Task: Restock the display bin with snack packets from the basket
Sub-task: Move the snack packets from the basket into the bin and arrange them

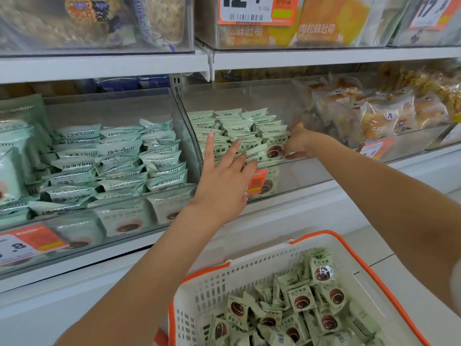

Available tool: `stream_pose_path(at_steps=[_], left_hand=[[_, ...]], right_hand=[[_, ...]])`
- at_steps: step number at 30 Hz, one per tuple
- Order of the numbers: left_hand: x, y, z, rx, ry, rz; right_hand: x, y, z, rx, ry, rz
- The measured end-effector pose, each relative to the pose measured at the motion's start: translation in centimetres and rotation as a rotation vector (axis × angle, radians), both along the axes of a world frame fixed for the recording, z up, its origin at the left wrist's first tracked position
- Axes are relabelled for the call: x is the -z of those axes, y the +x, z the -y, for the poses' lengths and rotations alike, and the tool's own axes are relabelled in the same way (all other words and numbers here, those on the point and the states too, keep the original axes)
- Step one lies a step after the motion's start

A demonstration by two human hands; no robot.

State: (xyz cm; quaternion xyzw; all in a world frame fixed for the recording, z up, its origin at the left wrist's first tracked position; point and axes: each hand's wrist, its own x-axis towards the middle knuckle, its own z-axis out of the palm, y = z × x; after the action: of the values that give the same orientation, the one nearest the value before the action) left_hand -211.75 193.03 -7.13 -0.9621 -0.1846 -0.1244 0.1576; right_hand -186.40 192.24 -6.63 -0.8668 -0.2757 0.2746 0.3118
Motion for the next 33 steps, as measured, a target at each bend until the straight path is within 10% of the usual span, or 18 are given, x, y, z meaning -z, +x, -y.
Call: stream_pose_path(at_steps=[6,13,18,24,33], left_hand=[[0.3,-0.1,0.0,0.002,0.015,0.011],[2.0,0.7,3.1,0.344,0.034,0.339],[8.2,0.9,8.3,0.448,-0.174,0.066],[18.9,-3.8,10.2,-0.028,-0.651,-0.404],[25.2,-7.9,9.8,-0.172,-0.774,-0.643]], right_hand=[[-0.8,0.2,0.1,0.096,-0.028,0.264],[-1.3,-7.3,10.6,0.254,0.889,0.700],[13.0,-12.2,20.2,0.272,0.396,0.498],[28.3,-17.9,25.7,-0.235,-0.498,-0.034],[34.5,-20.0,23.8,-0.027,-0.564,-0.185]])
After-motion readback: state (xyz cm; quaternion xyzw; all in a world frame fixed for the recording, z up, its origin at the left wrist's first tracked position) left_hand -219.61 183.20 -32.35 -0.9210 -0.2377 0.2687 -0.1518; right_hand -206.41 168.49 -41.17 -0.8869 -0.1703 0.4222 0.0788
